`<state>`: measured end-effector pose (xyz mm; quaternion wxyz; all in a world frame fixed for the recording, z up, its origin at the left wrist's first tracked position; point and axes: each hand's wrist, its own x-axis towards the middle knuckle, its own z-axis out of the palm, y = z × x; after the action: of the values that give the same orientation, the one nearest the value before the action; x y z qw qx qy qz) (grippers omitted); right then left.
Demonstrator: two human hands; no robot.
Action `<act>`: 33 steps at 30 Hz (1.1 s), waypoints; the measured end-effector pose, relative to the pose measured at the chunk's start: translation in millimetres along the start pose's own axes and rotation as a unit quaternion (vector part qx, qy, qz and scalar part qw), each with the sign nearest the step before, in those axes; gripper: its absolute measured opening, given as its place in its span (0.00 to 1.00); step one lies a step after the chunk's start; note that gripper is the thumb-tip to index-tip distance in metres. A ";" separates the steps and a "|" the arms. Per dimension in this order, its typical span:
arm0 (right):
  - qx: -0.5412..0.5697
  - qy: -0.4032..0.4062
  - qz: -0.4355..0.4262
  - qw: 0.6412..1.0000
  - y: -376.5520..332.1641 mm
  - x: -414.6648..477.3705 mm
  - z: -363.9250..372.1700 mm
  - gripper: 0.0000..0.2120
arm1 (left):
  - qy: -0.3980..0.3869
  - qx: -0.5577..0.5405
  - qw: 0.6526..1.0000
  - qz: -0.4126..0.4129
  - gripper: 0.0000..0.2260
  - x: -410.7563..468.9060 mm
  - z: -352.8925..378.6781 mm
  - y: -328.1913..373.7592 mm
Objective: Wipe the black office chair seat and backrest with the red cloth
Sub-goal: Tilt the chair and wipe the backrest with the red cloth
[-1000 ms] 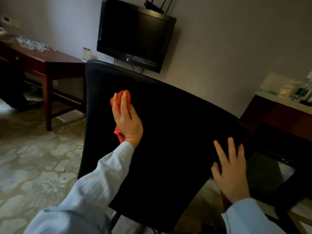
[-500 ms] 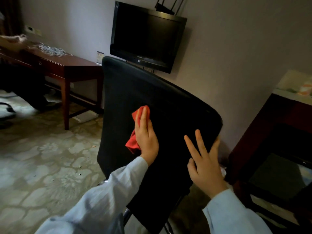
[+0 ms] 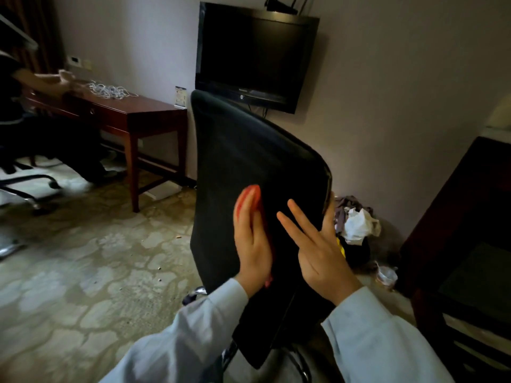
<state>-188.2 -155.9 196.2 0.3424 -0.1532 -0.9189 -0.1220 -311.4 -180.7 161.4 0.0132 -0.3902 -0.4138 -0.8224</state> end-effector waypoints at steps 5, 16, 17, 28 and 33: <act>0.145 -0.008 -0.011 0.989 -14.3 24.0 16.3 0.36 | 0.017 -0.016 0.999 0.035 0.16 72.2 -4.1 29.0; 0.635 0.074 0.219 0.737 -46.5 88.8 54.1 0.36 | -0.081 0.187 0.960 0.194 0.15 120.1 -46.1 18.5; 0.623 0.067 0.213 0.750 -48.5 91.3 59.6 0.36 | -0.088 0.204 0.953 0.207 0.16 121.1 -52.2 13.1; 0.515 0.037 0.281 0.809 -38.6 83.2 97.6 0.31 | -0.263 0.342 0.873 0.228 0.19 81.0 -127.0 -41.8; 0.448 -0.014 0.275 0.851 -29.2 79.9 104.9 0.32 | -0.108 0.260 0.939 0.196 0.18 117.6 -107.4 -2.4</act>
<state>-318.4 -132.5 168.7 0.3802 -0.2311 -0.7991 0.4044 -461.7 -217.9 198.7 0.2304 -0.5333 -0.5272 -0.6201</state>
